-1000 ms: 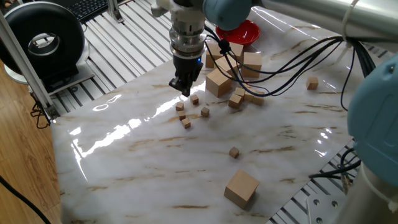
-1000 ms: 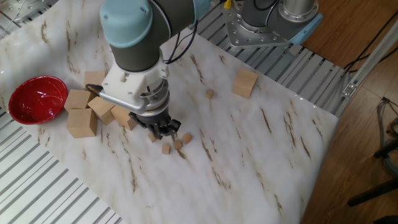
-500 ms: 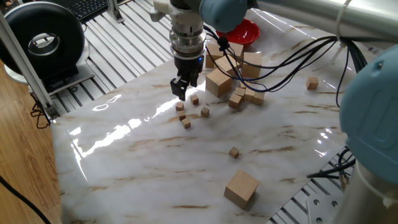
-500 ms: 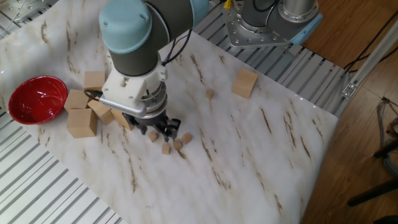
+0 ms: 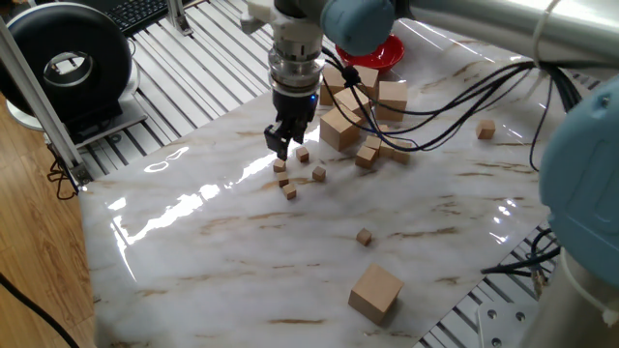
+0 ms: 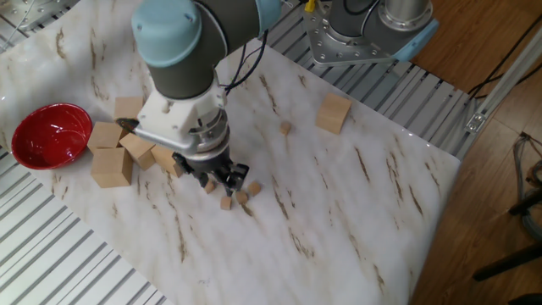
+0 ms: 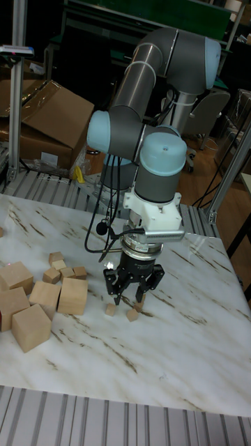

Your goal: Stack the blocks in a vertical line of five

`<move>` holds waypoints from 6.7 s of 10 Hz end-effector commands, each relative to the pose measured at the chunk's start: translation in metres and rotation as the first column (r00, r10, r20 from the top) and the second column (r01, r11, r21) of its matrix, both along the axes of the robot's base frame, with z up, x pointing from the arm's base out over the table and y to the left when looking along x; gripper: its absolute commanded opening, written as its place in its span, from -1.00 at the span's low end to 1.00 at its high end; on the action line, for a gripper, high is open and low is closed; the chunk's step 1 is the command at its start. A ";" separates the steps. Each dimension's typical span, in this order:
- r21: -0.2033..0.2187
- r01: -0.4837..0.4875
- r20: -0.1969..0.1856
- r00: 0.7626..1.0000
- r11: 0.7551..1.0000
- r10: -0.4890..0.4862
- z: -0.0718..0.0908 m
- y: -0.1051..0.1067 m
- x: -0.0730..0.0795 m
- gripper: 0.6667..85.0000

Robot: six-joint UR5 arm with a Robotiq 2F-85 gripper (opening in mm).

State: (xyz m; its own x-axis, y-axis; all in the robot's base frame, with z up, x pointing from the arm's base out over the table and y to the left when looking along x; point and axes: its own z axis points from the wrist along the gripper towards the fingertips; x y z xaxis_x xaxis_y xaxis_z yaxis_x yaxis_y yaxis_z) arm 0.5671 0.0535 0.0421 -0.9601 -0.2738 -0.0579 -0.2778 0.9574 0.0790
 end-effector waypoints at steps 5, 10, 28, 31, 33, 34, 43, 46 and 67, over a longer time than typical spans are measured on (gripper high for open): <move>-0.078 -0.037 -0.062 0.998 0.996 0.033 -0.008 -0.025 -0.032 0.05; -0.013 -0.007 -0.116 0.993 1.000 0.005 -0.021 -0.006 -0.047 -0.01; -0.098 -0.121 -0.114 0.988 0.988 0.109 -0.033 -0.032 -0.049 -0.35; -0.098 -0.102 -0.109 0.990 0.990 0.091 -0.031 -0.031 -0.047 -0.57; -0.093 -0.103 -0.108 0.990 0.990 0.093 -0.024 -0.032 -0.046 -0.58; -0.071 -0.100 -0.102 0.991 0.992 0.093 -0.022 -0.028 -0.044 -0.58; -0.105 -0.123 -0.105 0.988 0.987 0.112 -0.004 -0.035 -0.038 -0.57; -0.070 -0.100 -0.101 0.991 0.993 0.093 0.006 -0.029 -0.021 -0.57; -0.041 0.443 -0.080 0.892 0.895 -0.445 0.006 -0.032 0.039 -0.99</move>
